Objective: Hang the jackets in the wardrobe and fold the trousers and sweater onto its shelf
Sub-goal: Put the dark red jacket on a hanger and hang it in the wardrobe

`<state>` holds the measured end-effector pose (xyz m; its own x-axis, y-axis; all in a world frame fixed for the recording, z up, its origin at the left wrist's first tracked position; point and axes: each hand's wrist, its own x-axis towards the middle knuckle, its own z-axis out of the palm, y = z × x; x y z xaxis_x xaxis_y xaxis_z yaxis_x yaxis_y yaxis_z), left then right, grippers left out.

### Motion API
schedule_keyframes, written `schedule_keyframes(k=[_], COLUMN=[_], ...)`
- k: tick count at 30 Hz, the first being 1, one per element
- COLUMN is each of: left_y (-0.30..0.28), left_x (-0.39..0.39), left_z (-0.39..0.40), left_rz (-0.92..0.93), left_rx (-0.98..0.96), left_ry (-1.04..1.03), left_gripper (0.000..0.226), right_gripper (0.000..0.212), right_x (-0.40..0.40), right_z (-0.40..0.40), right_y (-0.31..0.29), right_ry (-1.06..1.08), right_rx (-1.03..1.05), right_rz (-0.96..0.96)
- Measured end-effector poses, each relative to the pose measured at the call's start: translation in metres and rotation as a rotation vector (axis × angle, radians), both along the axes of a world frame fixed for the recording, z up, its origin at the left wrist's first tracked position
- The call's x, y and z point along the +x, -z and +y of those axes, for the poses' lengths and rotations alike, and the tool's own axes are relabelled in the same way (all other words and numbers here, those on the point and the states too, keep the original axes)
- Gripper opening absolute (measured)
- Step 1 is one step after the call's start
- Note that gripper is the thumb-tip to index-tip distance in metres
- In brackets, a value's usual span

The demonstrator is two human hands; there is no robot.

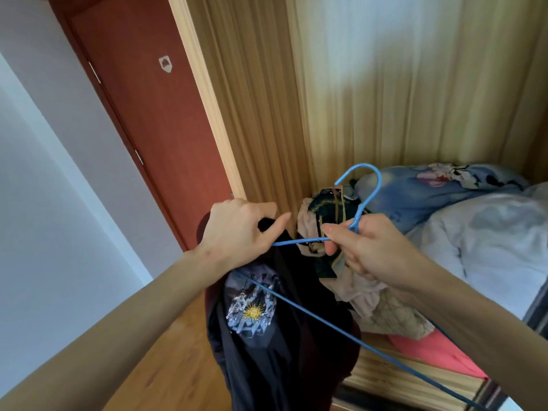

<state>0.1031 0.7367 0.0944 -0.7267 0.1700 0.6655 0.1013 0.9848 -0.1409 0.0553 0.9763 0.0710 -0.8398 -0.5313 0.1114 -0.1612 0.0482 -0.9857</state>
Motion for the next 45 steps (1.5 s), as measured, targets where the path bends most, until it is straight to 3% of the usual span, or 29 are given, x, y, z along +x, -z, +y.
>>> schedule_keyframes(k=[6, 11, 13, 15, 17, 19, 20, 23, 27, 30, 34, 36, 39, 45], left_y=[-0.003, 0.004, 0.005, 0.006, 0.007, 0.008, 0.009, 0.008, 0.008, 0.007, 0.01, 0.013, 0.015, 0.017], left_x=[0.015, 0.02, 0.021, 0.023, 0.027, 0.032, 0.034, 0.037, 0.037, 0.042, 0.06, 0.068, 0.076, 0.091], left_z=[-0.011, -0.014, -0.018, -0.026, -0.036, -0.042, -0.043, -0.042, -0.036, -0.035, -0.047, -0.054, -0.059, -0.081], left_rz=[-0.175, -0.127, -0.105, -0.081, -0.071, -0.056, -0.054, -0.048, -0.004, 0.054, 0.04, 0.015, -0.05, -0.152], left_rx=[-0.193, -0.368, -0.389, -0.363, -0.309, -0.24, -0.203, -0.15, -0.115, -0.095, -0.072, -0.046, -0.035, -0.087], left_ry=[0.245, 0.295, 0.312, 0.328, 0.313, 0.278, 0.269, 0.26, 0.219, 0.201, 0.186, 0.157, 0.149, 0.177], left_gripper=[0.06, 0.054, 0.047, 0.042, 0.041, 0.04, 0.036, 0.031, 0.043, 0.035, 0.018, 0.02, 0.022, 0.023], right_gripper=[0.044, 0.042, 0.058, 0.079, 0.063, 0.043, 0.036, 0.057, 0.115, 0.106, 0.093, 0.078, 0.054, 0.051], right_x=[0.003, -0.002, -0.011, -0.03, -0.048, -0.059, -0.058, -0.019, 0.044, 0.062, 0.031, 0.011, -0.014, -0.063], right_z=[0.0, 0.007, 0.019, 0.042, 0.066, 0.079, 0.08, 0.046, -0.036, -0.071, -0.051, -0.033, -0.015, 0.021], right_y=[0.01, 0.015, 0.014, 0.02, 0.034, 0.059, 0.073, 0.107, 0.155, 0.183, 0.196, 0.197, 0.185, 0.111], right_ry=[-0.008, -0.154, -0.359, -0.525, -0.497, -0.33, -0.282, -0.337, -0.213, 0.13, 0.388, 0.393, 0.402, 0.466], right_rx=[-0.028, 0.005, 0.043, 0.062, -0.018, -0.096, -0.091, 0.212, 0.693, 0.861, 0.893, 0.814, 0.676, 0.394], right_rz=[-0.02, -0.006, -0.068, -0.252, -0.435, -0.527, -0.489, -0.156, 0.247, 0.429, 0.44, 0.387, 0.472, 0.64])
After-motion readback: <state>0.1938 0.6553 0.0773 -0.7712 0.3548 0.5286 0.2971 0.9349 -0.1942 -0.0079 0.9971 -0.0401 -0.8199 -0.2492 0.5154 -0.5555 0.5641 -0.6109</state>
